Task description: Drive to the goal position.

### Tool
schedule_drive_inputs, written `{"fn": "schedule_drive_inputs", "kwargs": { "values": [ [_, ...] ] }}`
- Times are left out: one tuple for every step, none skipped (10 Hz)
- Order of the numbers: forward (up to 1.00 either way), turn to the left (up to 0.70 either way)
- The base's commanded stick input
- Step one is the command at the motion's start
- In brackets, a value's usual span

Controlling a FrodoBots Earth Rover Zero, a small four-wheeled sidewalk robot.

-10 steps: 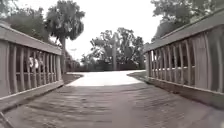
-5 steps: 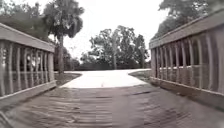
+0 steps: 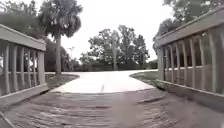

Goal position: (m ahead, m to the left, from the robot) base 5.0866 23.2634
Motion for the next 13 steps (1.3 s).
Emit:
{"fn": "schedule_drive_inputs", "kwargs": {
  "values": [
    [0.70, 0.00],
    [0.70, 0.00],
    [0.70, 0.00],
    [0.70, 0.00],
    [0.70, 0.00],
    [0.70, 0.00],
    [0.70, 0.00],
    [0.70, 0.00],
    [0.70, 0.00],
    [0.70, 0.00],
    [0.70, 0.00],
    [0.70, 0.00],
    [0.70, 0.00]
  ]
}}
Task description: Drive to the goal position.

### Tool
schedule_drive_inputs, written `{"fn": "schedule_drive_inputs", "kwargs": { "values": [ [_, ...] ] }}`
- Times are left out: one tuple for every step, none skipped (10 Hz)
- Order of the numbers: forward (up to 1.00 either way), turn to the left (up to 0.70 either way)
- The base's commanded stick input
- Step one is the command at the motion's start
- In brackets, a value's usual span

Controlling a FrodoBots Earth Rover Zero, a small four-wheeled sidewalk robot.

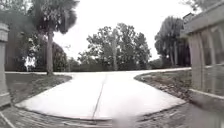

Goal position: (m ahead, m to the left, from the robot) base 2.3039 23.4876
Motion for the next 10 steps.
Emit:
{"fn": "schedule_drive_inputs", "kwargs": {
  "values": [
    [0.70, 0.00],
    [0.70, 0.00],
    [0.70, 0.00],
    [0.70, 0.00],
    [0.70, 0.00],
    [0.70, 0.00],
    [0.70, 0.00],
    [0.70, 0.00],
    [0.70, 0.00],
    [0.70, 0.00]
  ]
}}
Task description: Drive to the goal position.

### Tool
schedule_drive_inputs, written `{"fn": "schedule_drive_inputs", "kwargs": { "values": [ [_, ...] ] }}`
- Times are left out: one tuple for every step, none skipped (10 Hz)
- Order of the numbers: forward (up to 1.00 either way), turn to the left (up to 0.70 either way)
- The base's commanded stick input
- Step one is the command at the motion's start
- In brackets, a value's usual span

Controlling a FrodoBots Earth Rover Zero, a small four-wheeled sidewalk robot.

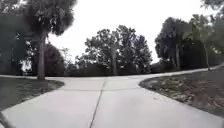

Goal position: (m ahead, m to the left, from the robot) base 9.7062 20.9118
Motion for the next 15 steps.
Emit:
{"fn": "schedule_drive_inputs", "kwargs": {
  "values": [
    [0.70, 0.00],
    [0.70, 0.00],
    [0.70, 0.00],
    [0.70, 0.00],
    [0.70, 0.00],
    [0.70, 0.02],
    [0.70, 0.27],
    [0.70, 0.35],
    [0.70, 0.35],
    [0.70, 0.35],
    [0.70, 0.35],
    [0.70, 0.35],
    [0.70, 0.35],
    [0.70, 0.35],
    [0.70, 0.35]
  ]
}}
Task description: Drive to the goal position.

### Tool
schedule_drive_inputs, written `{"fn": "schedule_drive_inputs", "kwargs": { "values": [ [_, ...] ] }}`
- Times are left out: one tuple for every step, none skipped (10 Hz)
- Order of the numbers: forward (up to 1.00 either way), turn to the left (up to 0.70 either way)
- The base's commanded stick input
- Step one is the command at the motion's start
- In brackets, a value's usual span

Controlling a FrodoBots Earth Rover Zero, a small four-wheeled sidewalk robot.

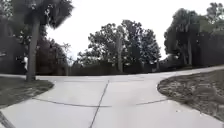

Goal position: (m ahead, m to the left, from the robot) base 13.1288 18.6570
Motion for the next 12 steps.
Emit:
{"fn": "schedule_drive_inputs", "kwargs": {
  "values": [
    [0.70, 0.35],
    [0.70, 0.35],
    [0.70, 0.35],
    [0.70, 0.15],
    [0.70, 0.00],
    [0.70, 0.00],
    [0.70, 0.00],
    [0.70, 0.00],
    [0.70, 0.00],
    [0.70, 0.00],
    [0.70, 0.00],
    [0.70, 0.00]
  ]
}}
